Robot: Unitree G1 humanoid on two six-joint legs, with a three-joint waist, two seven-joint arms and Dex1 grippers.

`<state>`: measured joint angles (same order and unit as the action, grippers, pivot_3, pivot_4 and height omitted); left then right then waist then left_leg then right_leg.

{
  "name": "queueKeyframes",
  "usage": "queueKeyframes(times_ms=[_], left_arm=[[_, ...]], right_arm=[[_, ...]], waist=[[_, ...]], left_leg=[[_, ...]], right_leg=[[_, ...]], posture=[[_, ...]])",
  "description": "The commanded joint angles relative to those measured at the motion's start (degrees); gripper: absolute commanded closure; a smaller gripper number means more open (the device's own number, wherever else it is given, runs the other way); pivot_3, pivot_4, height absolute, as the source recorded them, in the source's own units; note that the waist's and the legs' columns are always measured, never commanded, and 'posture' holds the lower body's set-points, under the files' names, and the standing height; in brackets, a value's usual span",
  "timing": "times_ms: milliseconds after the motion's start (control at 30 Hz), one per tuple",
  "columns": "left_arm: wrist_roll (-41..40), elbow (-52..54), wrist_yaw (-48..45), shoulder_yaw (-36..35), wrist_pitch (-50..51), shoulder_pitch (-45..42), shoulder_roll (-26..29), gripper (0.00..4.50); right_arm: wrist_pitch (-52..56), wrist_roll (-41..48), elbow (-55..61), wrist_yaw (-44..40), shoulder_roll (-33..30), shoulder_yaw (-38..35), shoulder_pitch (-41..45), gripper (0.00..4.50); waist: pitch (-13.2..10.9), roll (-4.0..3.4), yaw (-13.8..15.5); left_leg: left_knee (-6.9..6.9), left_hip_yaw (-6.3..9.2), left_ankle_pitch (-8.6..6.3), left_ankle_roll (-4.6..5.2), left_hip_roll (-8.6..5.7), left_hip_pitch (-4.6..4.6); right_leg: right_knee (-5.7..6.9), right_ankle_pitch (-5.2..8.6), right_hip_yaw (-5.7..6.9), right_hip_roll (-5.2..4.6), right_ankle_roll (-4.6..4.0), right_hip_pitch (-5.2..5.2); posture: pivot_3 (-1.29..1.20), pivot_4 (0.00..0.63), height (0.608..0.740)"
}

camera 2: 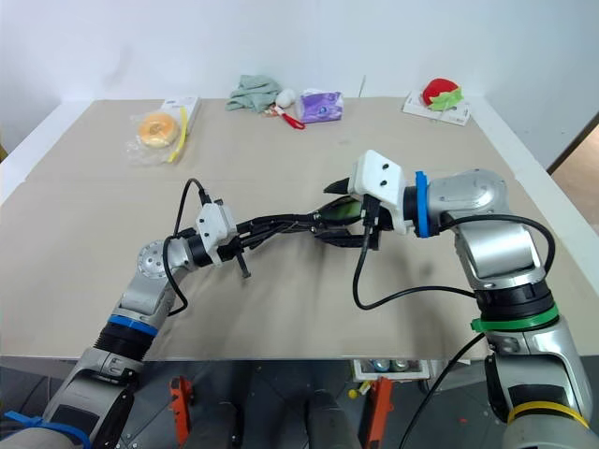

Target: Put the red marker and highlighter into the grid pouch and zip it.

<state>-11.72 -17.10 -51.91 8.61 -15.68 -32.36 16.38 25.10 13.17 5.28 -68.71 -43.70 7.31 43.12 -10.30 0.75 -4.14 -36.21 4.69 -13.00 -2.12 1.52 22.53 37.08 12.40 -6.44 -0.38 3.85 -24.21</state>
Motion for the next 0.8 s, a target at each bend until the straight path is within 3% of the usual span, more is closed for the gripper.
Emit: queueKeyframes(times_ms=[33,100,333,633,800], left_arm=[[-0.79,2.19,0.17,-1.06,0.26,-0.92,0.16,4.5],[-0.77,2.2,0.25,-1.12,0.37,-0.95,0.17,4.5],[-0.73,2.45,0.42,-1.08,0.6,-0.84,0.05,4.5],[-0.66,2.27,0.61,-1.06,0.55,-0.96,-0.13,4.5],[-0.68,2.12,0.55,-1.09,0.51,-0.97,-0.12,4.5]], right_arm=[[-1.05,-0.04,0.76,0.36,-0.21,-0.21,0.19,0.37],[-1.47,-0.39,0.5,0.41,-0.13,0.24,0.24,0.94],[-2.31,-0.83,-0.39,0.68,0.04,0.82,0.84,4.22],[-1.62,-0.03,-2.07,1.72,-0.97,-2.13,1.45,4.37],[-3.79,-1.39,-9.62,4.02,-4.54,-6.03,2.8,4.37]], waist=[[0.0,0.0,0.0],[0.0,0.0,0.0],[0.0,0.0,-0.01],[0.0,0.0,-0.02],[0.0,0.0,0.02]], left_leg=[[0.0,0.0,0.0,0.0,0.0,0.01],[0.0,0.0,0.0,0.0,0.0,0.01],[-0.04,0.0,0.0,0.0,0.0,-0.01],[-0.04,0.0,0.0,0.0,0.0,0.0],[-0.07,0.0,0.0,0.0,-0.02,0.02]], right_leg=[[0.0,0.0,0.0,0.0,0.0,0.0],[0.0,0.0,0.0,0.0,0.01,0.0],[0.01,-0.01,0.0,0.0,0.01,0.0],[0.01,-0.01,0.0,0.01,0.01,0.0],[0.0,-0.02,0.0,-0.02,0.01,0.01]], posture=[[0.0,0.15,0.739],[0.0,0.15,0.739],[0.0,0.15,0.739],[0.0,0.15,0.739],[0.0,0.15,0.739]])
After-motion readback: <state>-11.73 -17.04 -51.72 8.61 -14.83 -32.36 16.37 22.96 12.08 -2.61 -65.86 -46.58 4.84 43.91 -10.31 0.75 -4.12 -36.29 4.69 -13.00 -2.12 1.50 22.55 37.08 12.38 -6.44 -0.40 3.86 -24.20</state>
